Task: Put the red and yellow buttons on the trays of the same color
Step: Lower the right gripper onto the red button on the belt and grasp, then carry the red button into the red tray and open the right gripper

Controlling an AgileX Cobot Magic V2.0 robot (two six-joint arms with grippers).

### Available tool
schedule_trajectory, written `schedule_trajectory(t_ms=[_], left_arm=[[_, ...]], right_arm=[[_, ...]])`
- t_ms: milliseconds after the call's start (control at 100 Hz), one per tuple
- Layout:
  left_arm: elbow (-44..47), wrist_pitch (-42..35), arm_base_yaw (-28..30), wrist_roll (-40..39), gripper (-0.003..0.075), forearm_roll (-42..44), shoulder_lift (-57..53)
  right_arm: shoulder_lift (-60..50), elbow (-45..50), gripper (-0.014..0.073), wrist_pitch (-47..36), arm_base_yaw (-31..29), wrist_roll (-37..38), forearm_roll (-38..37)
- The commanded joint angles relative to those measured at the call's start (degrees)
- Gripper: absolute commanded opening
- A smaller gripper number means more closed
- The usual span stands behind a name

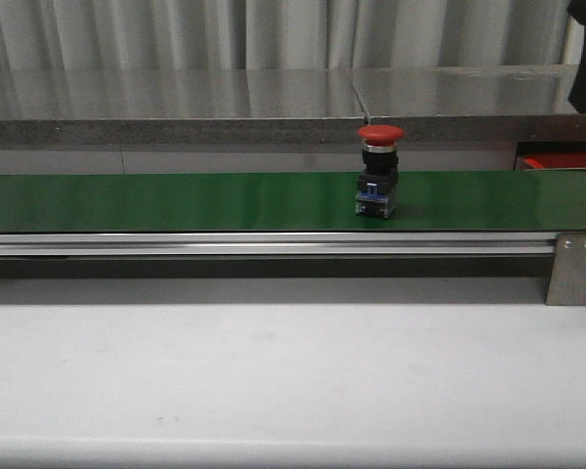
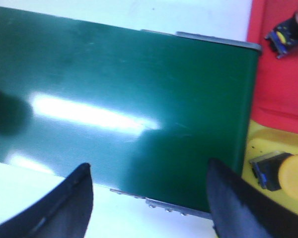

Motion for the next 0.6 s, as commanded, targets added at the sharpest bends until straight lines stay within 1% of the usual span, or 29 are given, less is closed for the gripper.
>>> schedule_trajectory(t_ms=[0, 150, 320, 590], left_arm=[[-1.55, -3.76, -0.38, -0.62, -0.002, -0.67, 0.06], [-1.55, -3.76, -0.38, -0.62, -0.002, -0.67, 0.06], [-1.55, -3.76, -0.38, -0.62, -0.002, -0.67, 0.06], [-1.55, -3.76, -0.38, -0.62, -0.002, -0.67, 0.06]], right_arm=[[-1.11, -3.41, 0.0491, 0.41, 1.83, -1.81, -0.09], [0.66, -6.33, 0.0491, 3.66, 4.57, -4.81, -0.14], [3.41, -9.47, 0.0491, 7.9, 7.23, -10.68, -0.08], [6.97, -11.69, 0.0491, 10.87, 10.79, -18.8, 1.51]])
